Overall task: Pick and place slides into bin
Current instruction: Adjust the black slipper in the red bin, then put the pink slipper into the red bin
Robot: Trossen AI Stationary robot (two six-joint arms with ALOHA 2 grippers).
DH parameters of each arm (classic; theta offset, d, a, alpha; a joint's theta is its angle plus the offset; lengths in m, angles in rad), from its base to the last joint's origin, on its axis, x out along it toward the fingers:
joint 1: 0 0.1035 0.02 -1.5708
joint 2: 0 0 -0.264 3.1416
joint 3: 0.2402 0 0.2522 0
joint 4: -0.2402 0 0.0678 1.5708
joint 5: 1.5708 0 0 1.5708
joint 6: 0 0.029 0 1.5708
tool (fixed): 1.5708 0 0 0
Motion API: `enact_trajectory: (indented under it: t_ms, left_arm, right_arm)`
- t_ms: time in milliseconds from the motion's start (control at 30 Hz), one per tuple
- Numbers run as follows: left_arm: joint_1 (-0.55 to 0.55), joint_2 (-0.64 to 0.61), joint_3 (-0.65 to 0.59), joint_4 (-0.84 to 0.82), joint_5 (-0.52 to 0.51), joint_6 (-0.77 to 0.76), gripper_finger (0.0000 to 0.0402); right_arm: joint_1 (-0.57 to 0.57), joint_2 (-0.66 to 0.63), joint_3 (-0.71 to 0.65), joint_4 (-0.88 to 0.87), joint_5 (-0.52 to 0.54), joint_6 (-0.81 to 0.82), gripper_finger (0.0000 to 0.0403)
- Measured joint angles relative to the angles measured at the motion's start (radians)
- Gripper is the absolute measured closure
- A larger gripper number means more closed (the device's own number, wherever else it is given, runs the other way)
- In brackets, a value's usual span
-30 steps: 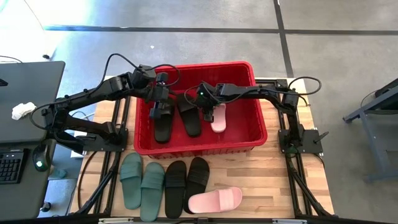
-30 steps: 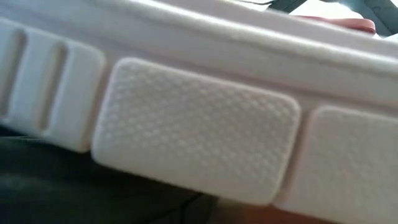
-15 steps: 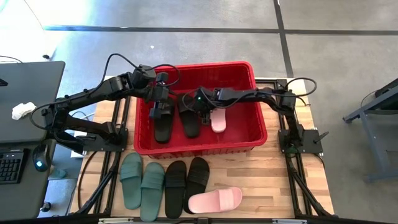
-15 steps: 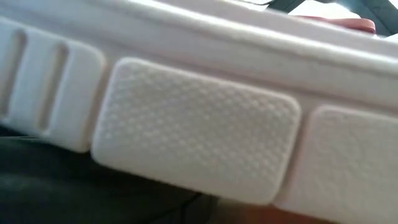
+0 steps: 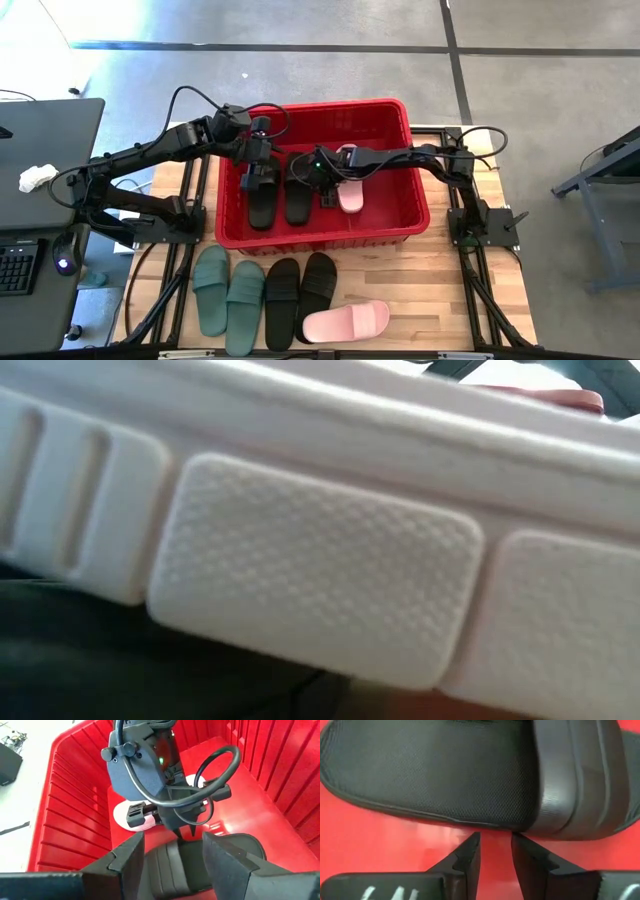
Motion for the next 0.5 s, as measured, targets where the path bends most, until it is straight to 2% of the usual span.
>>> enact_trajectory:
  t_ms: [267,500]
  left_arm:
    - [0.000,0.000,0.000,0.000,0.000,0.001,0.0220]
    - [0.000,0.000,0.000,0.000,0.000,0.001,0.0220]
  right_arm:
    - [-0.001,-0.043,0.002,-0.022,0.079,0.008,0.0304]
    - [-0.001,-0.092,0.002,-0.121,0.087,0.016,0.0304]
